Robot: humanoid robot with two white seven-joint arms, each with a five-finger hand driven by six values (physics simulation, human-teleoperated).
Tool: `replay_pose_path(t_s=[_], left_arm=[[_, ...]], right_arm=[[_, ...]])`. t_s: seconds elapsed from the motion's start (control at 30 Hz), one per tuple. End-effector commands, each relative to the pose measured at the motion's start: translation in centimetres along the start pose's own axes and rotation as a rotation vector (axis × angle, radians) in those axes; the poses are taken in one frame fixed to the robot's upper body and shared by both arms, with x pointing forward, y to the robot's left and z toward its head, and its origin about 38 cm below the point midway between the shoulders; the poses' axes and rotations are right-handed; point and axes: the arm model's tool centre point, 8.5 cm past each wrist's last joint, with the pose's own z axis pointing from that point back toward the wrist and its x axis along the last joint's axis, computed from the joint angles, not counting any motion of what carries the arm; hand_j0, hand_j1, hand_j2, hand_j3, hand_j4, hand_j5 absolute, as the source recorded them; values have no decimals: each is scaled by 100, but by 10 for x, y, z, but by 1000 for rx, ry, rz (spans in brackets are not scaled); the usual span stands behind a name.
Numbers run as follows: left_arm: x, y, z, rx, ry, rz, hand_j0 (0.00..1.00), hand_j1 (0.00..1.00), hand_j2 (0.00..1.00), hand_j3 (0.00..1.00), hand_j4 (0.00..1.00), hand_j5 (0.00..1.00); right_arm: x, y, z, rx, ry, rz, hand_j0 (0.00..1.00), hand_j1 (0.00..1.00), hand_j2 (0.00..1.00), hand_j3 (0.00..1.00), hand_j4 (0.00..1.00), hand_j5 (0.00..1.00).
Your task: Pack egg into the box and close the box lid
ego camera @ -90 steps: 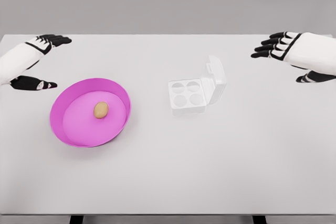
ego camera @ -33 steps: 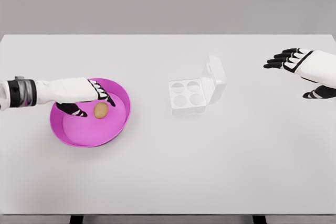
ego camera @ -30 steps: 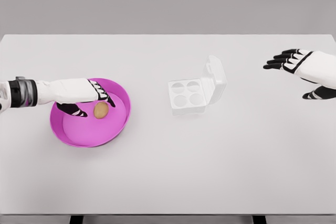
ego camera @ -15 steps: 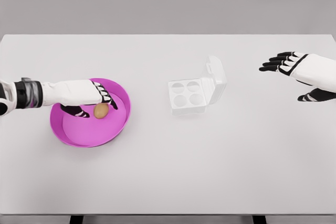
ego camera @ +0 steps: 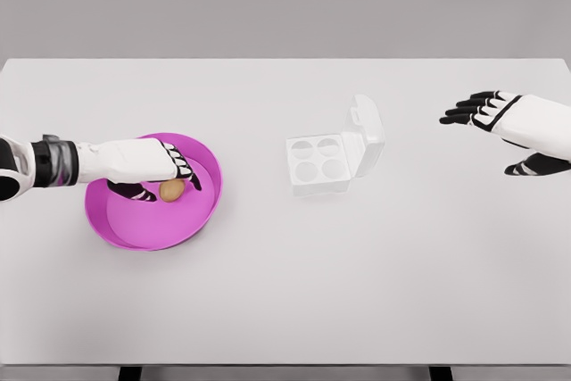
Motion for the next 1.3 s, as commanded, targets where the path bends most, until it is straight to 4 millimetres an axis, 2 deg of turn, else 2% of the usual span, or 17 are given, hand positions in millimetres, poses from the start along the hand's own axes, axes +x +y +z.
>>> replay_pose_path(t_s=[0.0, 0.1, 0.67, 0.97, 1.13, 1.27], left_arm=[[0, 0, 0, 1, 0, 4, 73, 73, 73, 73, 73, 73], [0, 0, 0, 1, 0, 4, 73, 73, 73, 73, 73, 73], [1, -2, 0, -3, -3, 5, 52, 52, 52, 52, 52, 52], [1, 6, 3, 23, -5, 4, 49, 49, 49, 49, 49, 49], [9, 20, 6, 60, -36, -10, 46, 46, 46, 46, 46, 46], [8, 29, 14, 90, -32, -11, 46, 46, 46, 46, 46, 46]], right_arm=[[0, 0, 0, -3, 0, -5, 100, 100, 100, 100, 100, 100], [0, 1, 0, -2, -1, -8, 100, 100, 100, 100, 100, 100], [2, 3, -3, -7, -7, -14, 100, 100, 100, 100, 100, 100], [2, 3, -3, -5, -6, -13, 100, 100, 100, 100, 100, 100], [2, 3, -3, -5, -6, -13, 100, 100, 100, 100, 100, 100], [2, 3, -3, -5, -6, -13, 100, 100, 100, 100, 100, 100]])
